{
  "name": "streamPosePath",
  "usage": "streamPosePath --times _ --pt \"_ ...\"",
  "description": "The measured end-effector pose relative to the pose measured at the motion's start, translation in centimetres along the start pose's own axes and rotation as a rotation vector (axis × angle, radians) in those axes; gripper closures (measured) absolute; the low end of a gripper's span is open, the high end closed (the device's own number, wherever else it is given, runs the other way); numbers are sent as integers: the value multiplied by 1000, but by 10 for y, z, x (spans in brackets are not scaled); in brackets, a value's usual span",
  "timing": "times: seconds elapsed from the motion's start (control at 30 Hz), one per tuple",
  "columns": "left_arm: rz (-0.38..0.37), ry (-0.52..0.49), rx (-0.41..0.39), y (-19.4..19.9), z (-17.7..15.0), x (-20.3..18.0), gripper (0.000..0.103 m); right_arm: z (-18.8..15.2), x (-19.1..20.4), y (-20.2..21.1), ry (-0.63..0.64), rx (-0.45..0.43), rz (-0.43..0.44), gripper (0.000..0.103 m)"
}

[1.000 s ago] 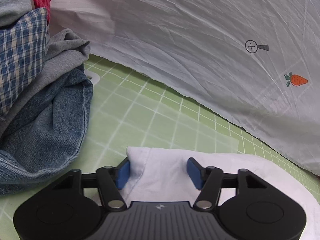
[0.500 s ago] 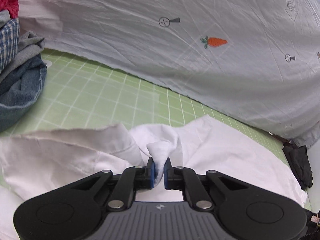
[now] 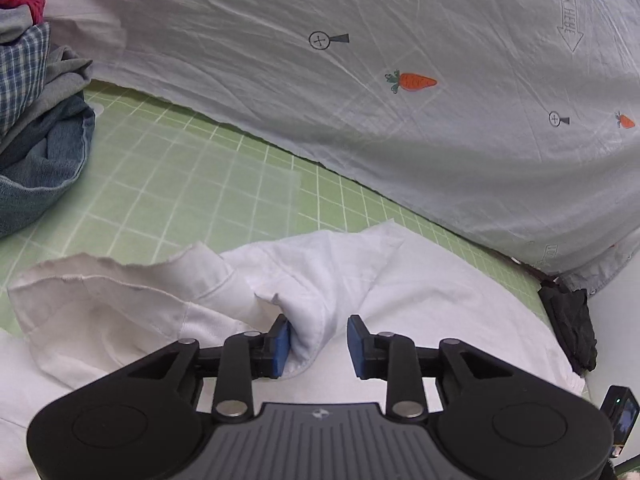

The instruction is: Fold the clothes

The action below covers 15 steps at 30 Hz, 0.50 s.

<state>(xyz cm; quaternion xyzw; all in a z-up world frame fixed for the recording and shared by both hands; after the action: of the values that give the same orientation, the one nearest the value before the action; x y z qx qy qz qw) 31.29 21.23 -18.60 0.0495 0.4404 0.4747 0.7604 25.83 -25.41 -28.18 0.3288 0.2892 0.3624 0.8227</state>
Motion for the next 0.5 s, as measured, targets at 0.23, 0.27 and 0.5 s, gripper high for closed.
streamPosePath --times 0.23,0.27,0.5 --pt "-38 175 -119 5 45 28 68 0 0 -1 -4 1 -3 0" --pt "-7 179 -103 -1 46 34 68 0 0 -2 -5 1 -4 0" --pt "15 263 50 -44 35 59 42 0 0 -3 -7 1 -7 0"
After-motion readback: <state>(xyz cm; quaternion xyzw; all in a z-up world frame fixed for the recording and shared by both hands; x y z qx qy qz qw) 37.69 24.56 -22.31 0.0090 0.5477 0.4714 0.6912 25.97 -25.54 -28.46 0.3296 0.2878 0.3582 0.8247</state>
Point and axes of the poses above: each gripper's, at about its wrist camera, not at the fingertips, and y roughly against the way its jaws point, x to its left, z to its top, the point moved 10 cm from there along -y, roughly the way its jaws point, and after that the axes turned 12 degrees about -z, right-handed, at the moved point
